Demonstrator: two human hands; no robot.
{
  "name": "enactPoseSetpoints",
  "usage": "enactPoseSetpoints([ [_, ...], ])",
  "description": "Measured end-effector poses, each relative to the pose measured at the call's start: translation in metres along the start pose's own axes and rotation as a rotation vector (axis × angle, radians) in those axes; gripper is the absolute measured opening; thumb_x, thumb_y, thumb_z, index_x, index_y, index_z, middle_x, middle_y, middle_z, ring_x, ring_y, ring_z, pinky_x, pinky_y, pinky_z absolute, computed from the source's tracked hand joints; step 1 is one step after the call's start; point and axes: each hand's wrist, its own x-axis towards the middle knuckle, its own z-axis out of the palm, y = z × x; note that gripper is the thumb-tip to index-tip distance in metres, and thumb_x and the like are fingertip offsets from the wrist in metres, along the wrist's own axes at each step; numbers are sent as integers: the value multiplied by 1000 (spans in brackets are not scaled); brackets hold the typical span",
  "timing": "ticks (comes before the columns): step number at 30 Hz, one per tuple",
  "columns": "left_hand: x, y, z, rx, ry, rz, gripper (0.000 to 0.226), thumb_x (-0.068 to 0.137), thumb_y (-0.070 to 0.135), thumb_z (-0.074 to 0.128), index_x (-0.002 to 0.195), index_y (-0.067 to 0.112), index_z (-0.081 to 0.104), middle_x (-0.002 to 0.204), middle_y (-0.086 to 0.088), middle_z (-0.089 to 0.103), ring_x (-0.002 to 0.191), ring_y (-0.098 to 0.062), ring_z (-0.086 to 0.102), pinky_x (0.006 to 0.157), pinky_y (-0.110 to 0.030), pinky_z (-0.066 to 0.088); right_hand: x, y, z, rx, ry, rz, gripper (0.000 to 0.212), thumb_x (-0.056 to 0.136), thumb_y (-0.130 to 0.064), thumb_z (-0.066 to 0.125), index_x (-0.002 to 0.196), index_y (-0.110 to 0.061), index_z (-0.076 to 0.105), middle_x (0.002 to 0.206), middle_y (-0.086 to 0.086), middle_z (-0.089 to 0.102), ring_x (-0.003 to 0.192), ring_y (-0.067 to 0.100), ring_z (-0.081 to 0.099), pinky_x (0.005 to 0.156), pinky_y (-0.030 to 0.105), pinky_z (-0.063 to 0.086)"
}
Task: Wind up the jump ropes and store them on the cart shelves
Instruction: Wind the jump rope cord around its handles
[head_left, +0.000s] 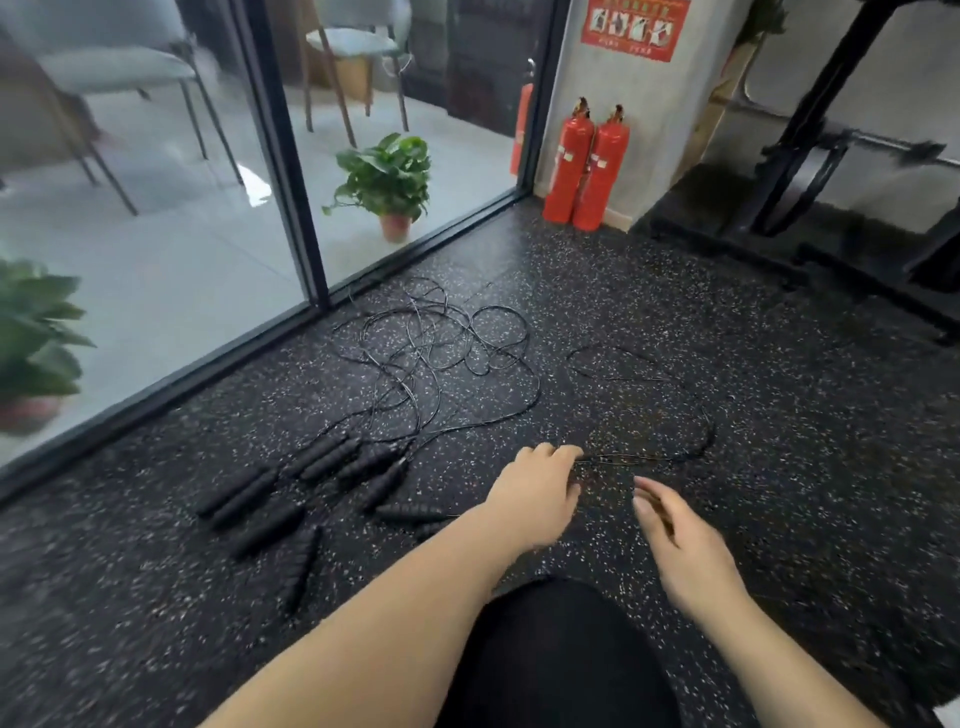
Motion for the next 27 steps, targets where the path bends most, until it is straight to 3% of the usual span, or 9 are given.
enactPoseSetpoints([
  [5,-5,-59,29,24,-55,-97,55,109,32,52,160,20,37,145,-12,52,132,-37,49,111,-51,46,31,-5,52,-40,-151,-22,49,108,-50,47,153,-32,52,146,-12,61,122,0,54,99,25,41],
  [10,-3,-113,59,93,-145,-186,55,106,32,54,157,19,40,142,-12,52,130,-37,49,107,-51,47,67,6,107,-89,-279,-45,49,108,-52,46,153,-33,51,149,-9,60,129,8,59,110,35,47],
  [16,-4,-168,97,208,-285,-256,61,102,35,63,156,18,38,147,-10,47,133,-36,46,108,-50,46,86,22,151,-232,-421,15,53,109,-58,37,157,-38,42,153,-8,54,133,13,55,109,39,48],
  [27,47,-235,155,358,-301,-376,76,97,34,71,159,17,31,151,-11,42,136,-33,44,110,-44,43,129,54,216,-330,-596,72,58,109,-59,34,162,-36,32,164,-5,41,139,20,52,111,43,47],
])
